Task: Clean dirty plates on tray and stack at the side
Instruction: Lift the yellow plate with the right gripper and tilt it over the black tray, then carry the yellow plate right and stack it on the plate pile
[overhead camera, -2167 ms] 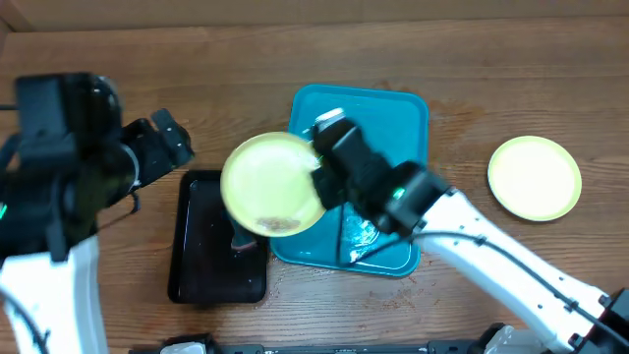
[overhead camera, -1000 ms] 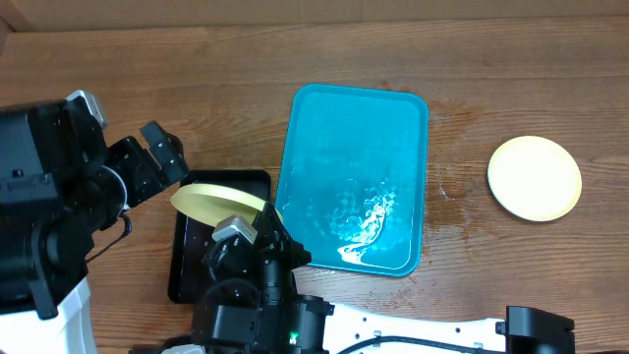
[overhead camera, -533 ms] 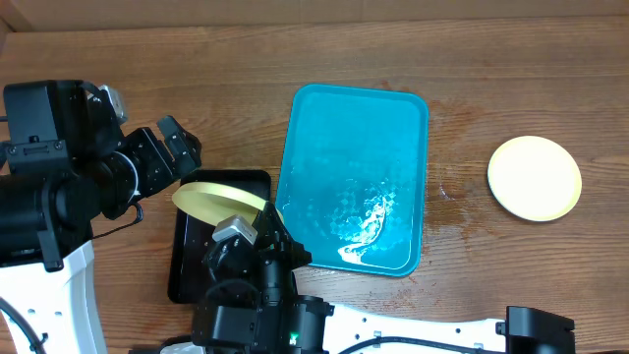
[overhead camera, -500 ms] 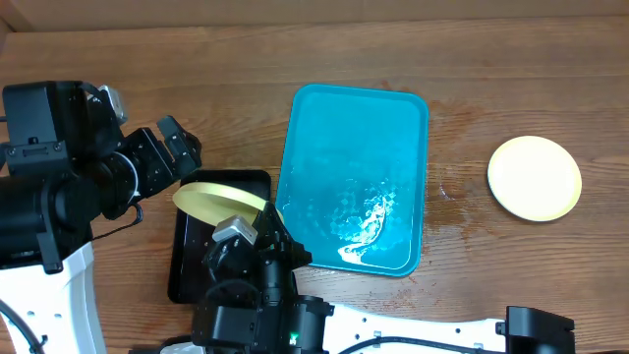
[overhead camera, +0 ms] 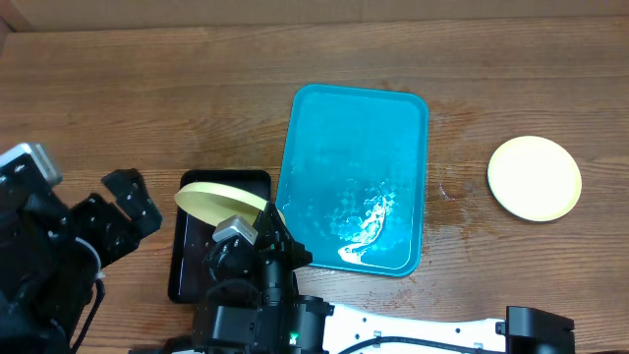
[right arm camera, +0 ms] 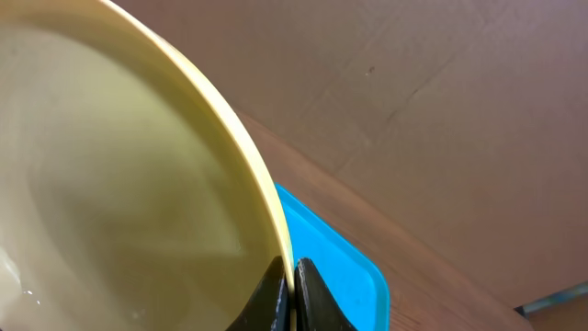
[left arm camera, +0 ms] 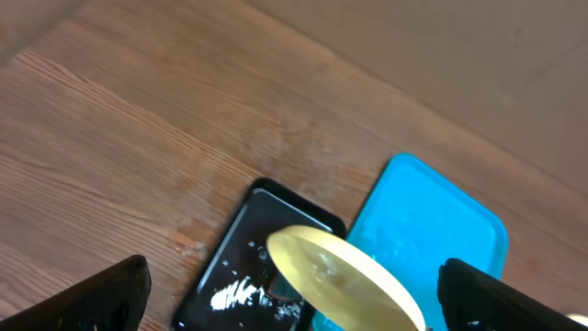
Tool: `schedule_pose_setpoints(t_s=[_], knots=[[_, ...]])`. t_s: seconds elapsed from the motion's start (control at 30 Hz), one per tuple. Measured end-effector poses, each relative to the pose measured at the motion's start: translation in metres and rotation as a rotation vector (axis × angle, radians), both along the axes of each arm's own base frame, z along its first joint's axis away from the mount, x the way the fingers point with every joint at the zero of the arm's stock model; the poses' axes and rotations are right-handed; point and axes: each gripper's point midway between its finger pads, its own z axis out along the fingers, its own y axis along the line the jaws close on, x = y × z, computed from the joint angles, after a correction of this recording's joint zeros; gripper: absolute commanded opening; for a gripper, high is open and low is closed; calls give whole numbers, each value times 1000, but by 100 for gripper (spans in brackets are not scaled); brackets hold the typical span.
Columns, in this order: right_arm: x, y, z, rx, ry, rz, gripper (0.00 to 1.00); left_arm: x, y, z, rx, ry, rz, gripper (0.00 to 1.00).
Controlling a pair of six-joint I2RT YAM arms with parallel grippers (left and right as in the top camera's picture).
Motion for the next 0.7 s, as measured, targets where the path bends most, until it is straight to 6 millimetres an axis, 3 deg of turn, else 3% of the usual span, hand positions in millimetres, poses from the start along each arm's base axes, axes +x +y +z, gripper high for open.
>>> schedule_pose_setpoints(t_s=[0.57, 0.7], knots=[[1, -4, 5, -2, -29, -22, 4, 7, 9, -4, 30, 31, 37, 100], [4, -1, -5, 34, 26, -7, 4, 7, 9, -4, 30, 31, 37, 100]])
